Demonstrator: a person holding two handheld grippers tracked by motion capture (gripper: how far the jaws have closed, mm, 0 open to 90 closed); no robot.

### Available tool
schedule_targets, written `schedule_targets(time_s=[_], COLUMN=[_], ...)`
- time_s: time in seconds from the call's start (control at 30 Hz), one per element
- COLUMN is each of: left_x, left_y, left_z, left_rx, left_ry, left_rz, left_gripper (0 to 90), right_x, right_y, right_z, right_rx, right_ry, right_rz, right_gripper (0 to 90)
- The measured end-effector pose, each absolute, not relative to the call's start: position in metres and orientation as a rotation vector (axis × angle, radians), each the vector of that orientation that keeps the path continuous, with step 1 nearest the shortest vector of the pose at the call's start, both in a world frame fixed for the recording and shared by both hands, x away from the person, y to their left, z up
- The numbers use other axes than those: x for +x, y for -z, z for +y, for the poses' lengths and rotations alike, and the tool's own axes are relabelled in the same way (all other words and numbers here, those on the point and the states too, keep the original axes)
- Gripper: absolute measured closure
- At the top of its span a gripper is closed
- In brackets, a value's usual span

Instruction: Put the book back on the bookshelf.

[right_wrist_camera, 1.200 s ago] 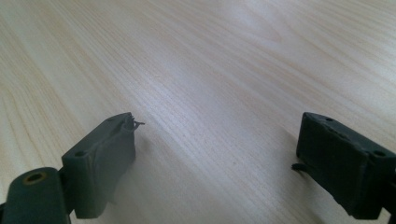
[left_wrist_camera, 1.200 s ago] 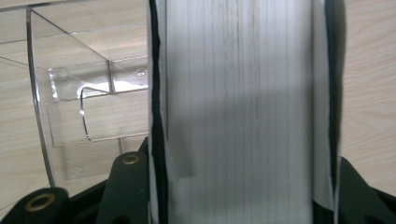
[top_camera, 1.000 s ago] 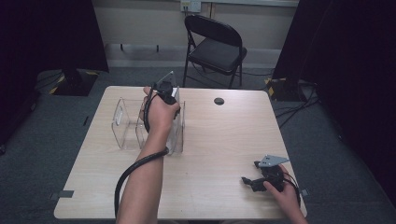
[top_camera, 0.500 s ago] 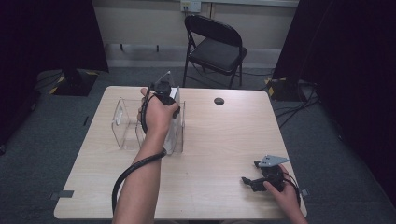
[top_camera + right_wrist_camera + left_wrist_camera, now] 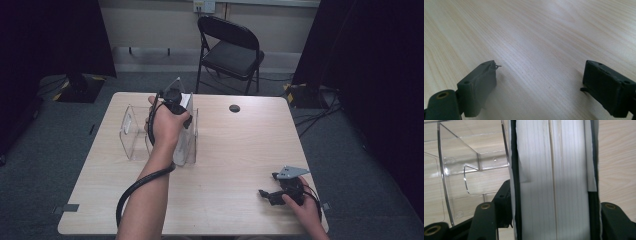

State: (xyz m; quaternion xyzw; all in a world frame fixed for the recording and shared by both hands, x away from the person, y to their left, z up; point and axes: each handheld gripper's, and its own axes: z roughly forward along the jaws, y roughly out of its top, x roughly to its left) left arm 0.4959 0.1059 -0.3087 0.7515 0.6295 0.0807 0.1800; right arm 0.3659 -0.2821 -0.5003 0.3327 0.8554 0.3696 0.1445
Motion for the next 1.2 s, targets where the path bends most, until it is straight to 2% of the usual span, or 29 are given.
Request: schedule_targets(time_s=[0.5, 1.2], left_x=[0.487, 0.477], left_y=[0.309, 0.309], left_z=[0.108, 0.112], left_rx=[2.135, 2.152], left_ry=[-0.235, -0.182], left_rz=[1.746, 1.689], left_gripper=[40.7, 39.3], right_x=[0.366, 0.366], right_y=[0.500, 0.500], right_z=[-0.282, -0.282], right_rx=[0.959, 0.958], right_ry=[-1.065, -1.066], right_rz=[2.465, 2.465], right_gripper=[10.9, 10.9])
